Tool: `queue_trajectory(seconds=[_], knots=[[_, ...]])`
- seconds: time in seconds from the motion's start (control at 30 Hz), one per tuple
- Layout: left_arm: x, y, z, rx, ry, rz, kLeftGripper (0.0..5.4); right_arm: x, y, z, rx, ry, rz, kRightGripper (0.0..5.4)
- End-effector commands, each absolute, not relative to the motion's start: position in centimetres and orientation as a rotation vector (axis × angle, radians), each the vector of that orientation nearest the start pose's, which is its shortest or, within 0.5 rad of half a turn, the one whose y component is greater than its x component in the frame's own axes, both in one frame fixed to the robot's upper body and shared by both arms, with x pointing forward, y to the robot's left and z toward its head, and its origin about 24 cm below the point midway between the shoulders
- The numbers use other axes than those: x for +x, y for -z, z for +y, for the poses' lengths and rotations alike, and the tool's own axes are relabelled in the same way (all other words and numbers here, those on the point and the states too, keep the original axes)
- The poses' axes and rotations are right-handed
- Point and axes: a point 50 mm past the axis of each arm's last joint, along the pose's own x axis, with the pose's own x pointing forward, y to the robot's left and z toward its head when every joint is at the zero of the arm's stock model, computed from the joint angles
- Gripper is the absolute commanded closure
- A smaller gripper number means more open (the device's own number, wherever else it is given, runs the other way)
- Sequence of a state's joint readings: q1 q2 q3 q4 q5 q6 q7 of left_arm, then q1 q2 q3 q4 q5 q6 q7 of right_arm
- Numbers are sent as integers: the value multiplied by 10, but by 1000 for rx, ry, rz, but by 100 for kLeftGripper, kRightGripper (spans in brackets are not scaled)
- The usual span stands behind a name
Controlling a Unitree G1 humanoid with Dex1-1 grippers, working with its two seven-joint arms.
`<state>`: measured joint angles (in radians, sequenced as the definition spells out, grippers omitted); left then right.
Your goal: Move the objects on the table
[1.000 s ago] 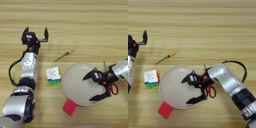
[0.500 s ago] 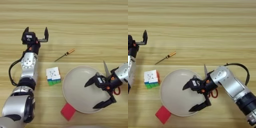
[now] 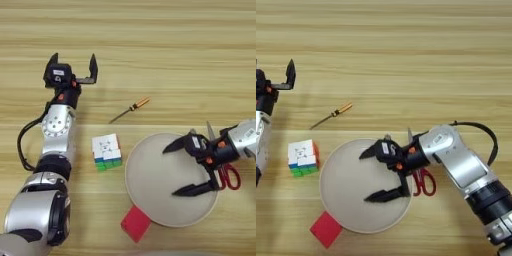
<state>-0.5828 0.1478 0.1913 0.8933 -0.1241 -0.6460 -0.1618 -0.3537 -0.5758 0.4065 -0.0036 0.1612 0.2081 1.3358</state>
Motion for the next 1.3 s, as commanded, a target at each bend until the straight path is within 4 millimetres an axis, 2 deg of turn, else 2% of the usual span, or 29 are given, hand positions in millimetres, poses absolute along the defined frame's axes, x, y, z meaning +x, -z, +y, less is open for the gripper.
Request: queue_trajectory(seconds=[0.03, 0.2, 0.33, 0.7, 0.9, 1.3], knots=[[344, -78, 187, -3, 30, -353, 3, 258, -115, -120, -421, -1638, 182, 0], [345, -78, 187, -3, 32, -349, 3, 257, -138, -114, -348, -1631, 63, 0], [345, -78, 187, -4, 32, -345, 3, 260, -142, -104, -318, -1604, 22, 0], [346, -77, 185, -13, 34, -342, 3, 272, -114, -67, -307, -1544, 75, 0], [346, -77, 184, -19, 35, -338, 3, 272, -100, -53, -319, -1569, 111, 0], [346, -76, 184, -23, 40, -333, 3, 268, -85, -31, -337, -1610, 138, 0]])
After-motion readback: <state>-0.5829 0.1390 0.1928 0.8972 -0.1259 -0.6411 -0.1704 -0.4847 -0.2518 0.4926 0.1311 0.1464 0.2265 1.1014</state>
